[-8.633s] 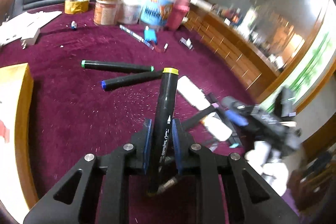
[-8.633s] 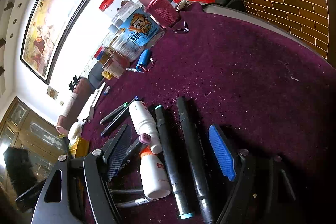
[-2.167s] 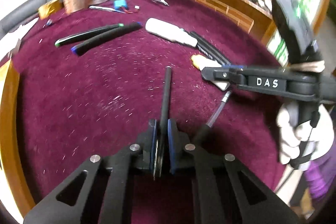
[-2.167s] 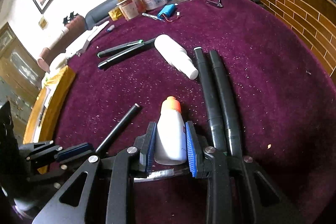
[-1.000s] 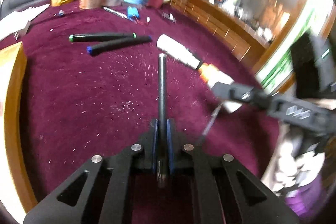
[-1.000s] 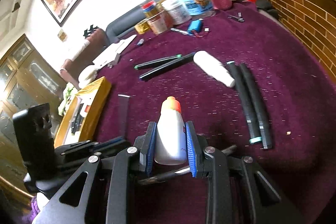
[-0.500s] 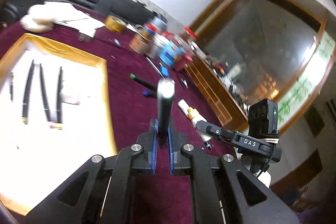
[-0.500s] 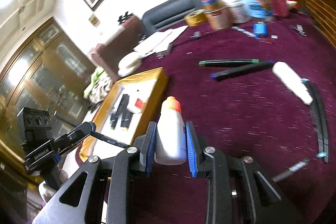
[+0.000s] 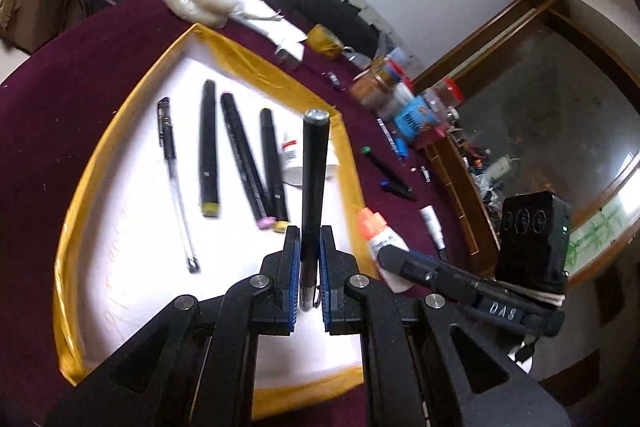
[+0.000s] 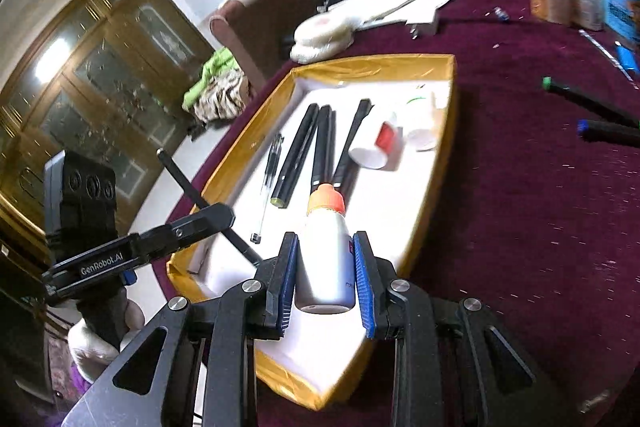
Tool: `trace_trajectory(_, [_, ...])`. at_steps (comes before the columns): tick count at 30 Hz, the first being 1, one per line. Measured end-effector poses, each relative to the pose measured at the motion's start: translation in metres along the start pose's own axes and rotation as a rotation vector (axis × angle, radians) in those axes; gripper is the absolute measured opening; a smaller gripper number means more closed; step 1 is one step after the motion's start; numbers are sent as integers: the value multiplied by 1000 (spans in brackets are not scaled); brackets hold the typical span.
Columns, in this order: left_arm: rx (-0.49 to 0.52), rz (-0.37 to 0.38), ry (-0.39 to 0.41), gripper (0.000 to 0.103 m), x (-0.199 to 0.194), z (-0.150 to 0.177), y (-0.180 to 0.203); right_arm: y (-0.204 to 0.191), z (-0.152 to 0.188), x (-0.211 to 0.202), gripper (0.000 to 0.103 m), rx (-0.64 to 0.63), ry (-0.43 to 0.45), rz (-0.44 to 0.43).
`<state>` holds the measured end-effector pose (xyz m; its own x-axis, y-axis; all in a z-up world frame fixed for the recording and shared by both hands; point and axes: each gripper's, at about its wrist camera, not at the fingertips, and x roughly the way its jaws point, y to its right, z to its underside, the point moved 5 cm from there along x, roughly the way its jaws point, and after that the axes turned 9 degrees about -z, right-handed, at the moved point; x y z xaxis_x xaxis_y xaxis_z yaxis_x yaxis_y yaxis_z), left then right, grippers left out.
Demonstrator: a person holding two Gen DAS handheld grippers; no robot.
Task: Organize rigid objects
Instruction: 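Carry the orange-capped bottle to the tray with the right tool while the left tool carries a black pen there, then open both tools over the tray, releasing the bottle and pen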
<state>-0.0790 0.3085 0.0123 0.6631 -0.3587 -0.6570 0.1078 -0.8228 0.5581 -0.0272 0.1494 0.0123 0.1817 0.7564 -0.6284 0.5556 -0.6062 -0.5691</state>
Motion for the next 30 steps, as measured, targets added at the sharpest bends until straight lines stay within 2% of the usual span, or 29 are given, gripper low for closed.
trace_trajectory(4, [19, -34, -32, 6, 16, -8, -2, -1, -1, 26, 24, -8, -31, 50])
trace_trajectory(10, [44, -108, -55, 8, 40, -18, -8, 3, -1, 39, 24, -30, -48, 141])
trace_trajectory(12, [49, -141, -60, 13, 46, -19, -9, 7, -4, 40, 25, -23, -45, 157])
trace_trajectory(14, [45, -183, -68, 37, 50, -18, -12, 9, -5, 39, 25, -4, -36, 161])
trace_trajectory(16, [35, -192, -62, 46, 48, -16, -12, 11, -6, 38, 29, 13, -36, 156])
trace_trajectory(18, [38, -200, -33, 49, 41, -16, -10, 12, -7, 31, 31, 17, -22, 155])
trace_trajectory(22, [23, -213, 25, 59, 20, -14, -4, 16, -9, 4, 33, 5, 39, 160])
trace_trajectory(24, [1, -190, 56, 59, 8, -10, 3, 21, -8, -15, 35, 8, 72, 148])
trace_trajectory(26, [-10, -163, 84, 67, -3, -4, 15, 32, -6, -38, 35, 14, 117, 178])
trace_trajectory(30, [-23, -90, 131, 74, -17, 14, 45, 72, 10, -101, 35, 65, 227, 254])
